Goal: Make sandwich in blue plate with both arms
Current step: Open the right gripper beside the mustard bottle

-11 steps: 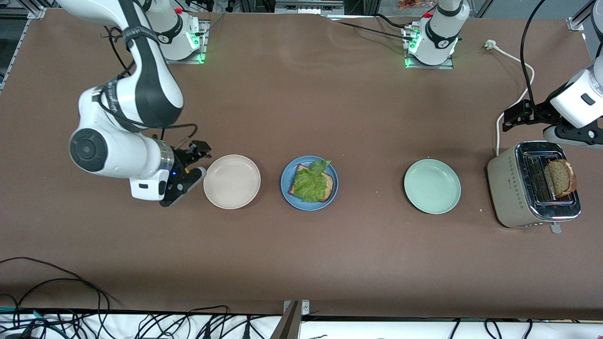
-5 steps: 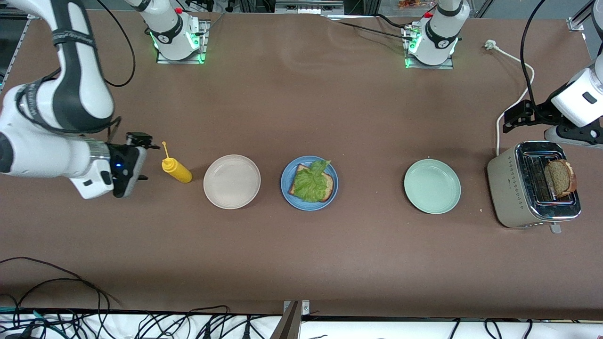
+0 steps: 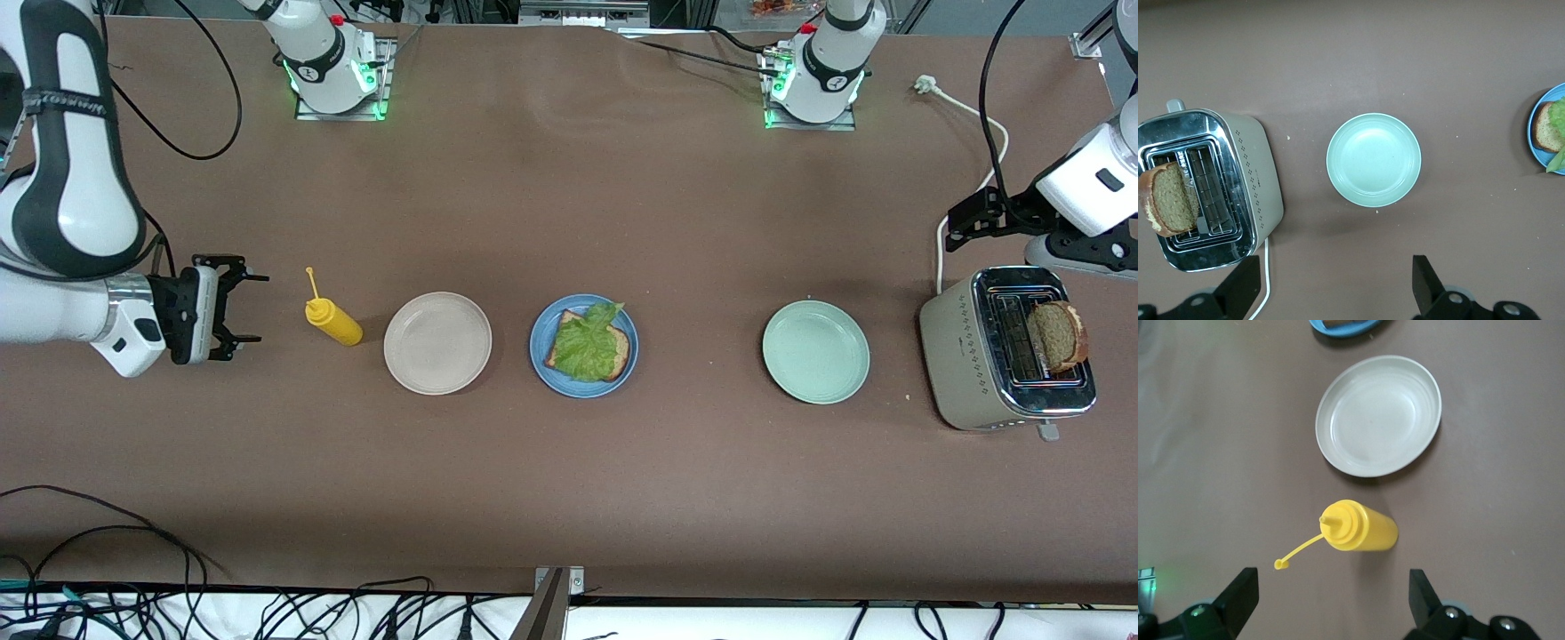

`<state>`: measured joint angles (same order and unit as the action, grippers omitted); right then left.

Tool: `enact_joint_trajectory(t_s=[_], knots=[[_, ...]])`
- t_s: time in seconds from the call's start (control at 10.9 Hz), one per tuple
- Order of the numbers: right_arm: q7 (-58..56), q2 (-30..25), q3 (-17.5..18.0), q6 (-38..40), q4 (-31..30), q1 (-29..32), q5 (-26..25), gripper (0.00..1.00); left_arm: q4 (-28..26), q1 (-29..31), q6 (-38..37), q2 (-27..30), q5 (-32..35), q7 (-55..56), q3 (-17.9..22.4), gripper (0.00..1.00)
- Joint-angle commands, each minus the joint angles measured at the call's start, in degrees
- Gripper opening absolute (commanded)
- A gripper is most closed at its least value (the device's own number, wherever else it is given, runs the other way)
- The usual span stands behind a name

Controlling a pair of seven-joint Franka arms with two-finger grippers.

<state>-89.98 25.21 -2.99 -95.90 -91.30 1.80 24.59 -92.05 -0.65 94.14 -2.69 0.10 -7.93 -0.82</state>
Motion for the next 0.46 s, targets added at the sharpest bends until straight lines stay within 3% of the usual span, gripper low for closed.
enact_joint_trajectory(t_s=[0.0, 0.37], knots=[[-15.78, 3.78, 1.14, 3.95, -0.28, 6.44, 8.00, 1.00, 1.70, -0.31, -0.45, -0.73, 1.22, 0.02, -0.06, 1.00], [-28.82, 10.80, 1.05, 8.36, -0.11, 12.25, 14.94, 1.00, 1.70, -0.23, -0.45, -0.73, 1.22, 0.02, -0.06, 1.00]])
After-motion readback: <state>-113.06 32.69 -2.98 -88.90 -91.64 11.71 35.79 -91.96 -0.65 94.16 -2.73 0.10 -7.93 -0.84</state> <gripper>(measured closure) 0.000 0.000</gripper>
